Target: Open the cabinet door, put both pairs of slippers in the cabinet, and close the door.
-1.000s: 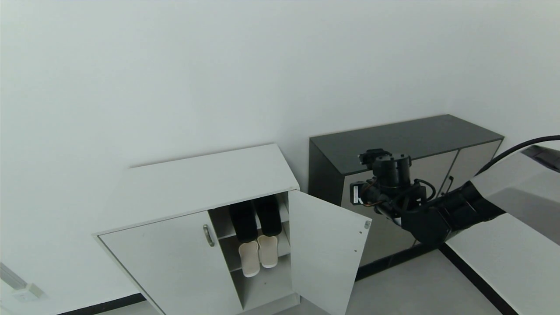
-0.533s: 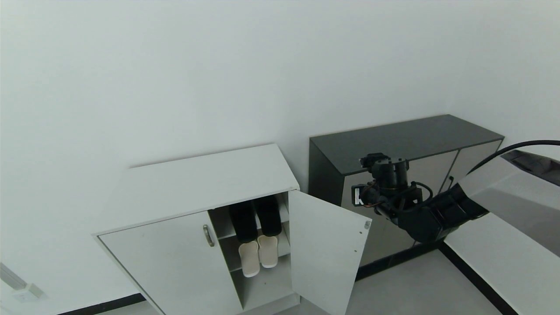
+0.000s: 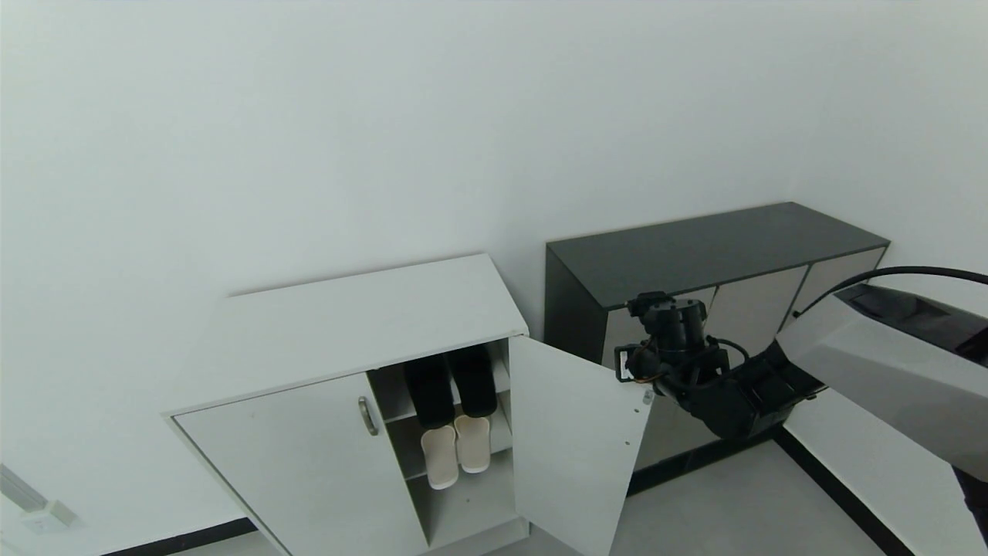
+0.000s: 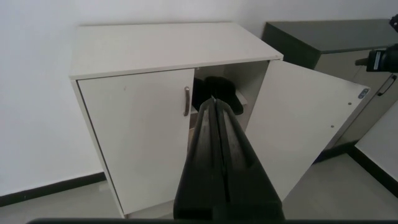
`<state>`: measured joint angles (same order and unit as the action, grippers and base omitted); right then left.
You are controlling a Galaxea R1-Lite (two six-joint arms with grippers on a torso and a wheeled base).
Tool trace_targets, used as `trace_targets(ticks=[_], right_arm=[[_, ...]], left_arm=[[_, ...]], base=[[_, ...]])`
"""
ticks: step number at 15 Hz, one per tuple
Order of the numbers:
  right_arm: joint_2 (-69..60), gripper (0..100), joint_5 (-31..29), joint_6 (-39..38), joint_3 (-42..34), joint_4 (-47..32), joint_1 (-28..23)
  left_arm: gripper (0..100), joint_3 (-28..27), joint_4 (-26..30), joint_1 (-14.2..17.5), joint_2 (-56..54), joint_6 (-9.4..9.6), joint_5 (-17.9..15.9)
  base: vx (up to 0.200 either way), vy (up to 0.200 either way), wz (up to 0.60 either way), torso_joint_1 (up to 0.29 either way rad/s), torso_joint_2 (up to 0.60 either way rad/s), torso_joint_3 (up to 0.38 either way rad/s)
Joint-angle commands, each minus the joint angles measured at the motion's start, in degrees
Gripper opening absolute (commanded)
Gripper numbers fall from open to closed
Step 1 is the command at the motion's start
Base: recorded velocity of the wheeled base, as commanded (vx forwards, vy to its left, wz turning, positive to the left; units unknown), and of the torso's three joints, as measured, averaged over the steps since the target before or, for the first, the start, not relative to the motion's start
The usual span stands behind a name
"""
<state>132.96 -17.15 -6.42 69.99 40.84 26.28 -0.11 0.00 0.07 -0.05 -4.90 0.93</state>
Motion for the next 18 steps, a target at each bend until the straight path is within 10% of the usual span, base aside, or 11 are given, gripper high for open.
trace_targets(ticks=[1,18], right_arm=[[2.0,0,-0.1,0.0,0.3,0.2,0.1],[-0.4,0,-0.4,0.4,-7.8,5.4,11.3]], left_arm=[[0,0.0,0.0,0.0,0.0,-0.02,0.0],[0,0.0,0.0,0.0,0.0,-0.02,0.0]], base=[[0.0,0.0,0.0,0.0,0.0,0.0],[0.0,0.0,0.0,0.0,0.0,0.0]])
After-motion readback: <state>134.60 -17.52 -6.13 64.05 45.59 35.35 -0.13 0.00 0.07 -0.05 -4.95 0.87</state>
